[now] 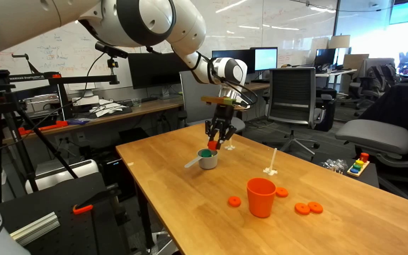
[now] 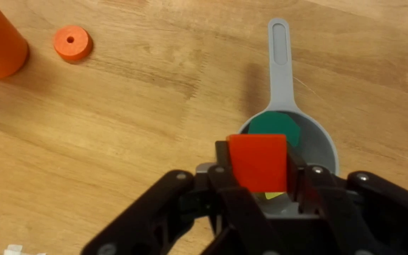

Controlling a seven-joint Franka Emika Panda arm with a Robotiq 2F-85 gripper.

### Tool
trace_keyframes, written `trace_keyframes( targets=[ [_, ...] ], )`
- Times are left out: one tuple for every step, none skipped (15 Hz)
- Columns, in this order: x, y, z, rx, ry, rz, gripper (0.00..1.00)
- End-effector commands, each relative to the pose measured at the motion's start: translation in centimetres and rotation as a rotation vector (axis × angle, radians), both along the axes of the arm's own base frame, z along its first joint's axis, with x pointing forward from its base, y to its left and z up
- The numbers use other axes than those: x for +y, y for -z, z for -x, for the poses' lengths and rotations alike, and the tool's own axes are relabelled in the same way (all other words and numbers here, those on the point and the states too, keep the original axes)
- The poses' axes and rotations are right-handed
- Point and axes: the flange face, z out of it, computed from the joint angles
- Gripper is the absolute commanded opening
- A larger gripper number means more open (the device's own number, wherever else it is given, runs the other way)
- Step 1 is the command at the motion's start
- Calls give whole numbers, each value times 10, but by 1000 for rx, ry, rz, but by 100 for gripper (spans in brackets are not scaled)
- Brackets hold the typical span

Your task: Pick up the yellow, green and orange objects and put them in the pot

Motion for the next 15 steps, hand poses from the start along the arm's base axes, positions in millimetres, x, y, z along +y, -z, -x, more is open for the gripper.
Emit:
trace_keyframes(
  targets=[
    [11, -3, -3, -9, -20, 57, 12],
    [13, -2, -3, -10, -26, 64, 13],
    [15, -1, -3, -11, -30, 69, 13],
    [16, -1, -4, -14, -35, 74, 14],
    [18, -1, -4, -17, -39, 79, 15],
    [19, 0, -4, -20, -43, 87, 15],
    [21, 0, -4, -23, -48, 98, 15],
    [22, 1, -3, -20, -50, 103, 15],
    [24, 2, -3, -20, -51, 110, 17],
    [25, 3, -2, -19, -55, 118, 18],
    [26, 4, -1, -18, -58, 126, 20],
    [28, 5, -1, -18, -61, 132, 44],
    [29, 6, 0, -17, -63, 136, 53],
    [30, 7, 0, -16, -61, 140, 69],
    [31, 7, 0, -15, -60, 141, 76]
  ],
)
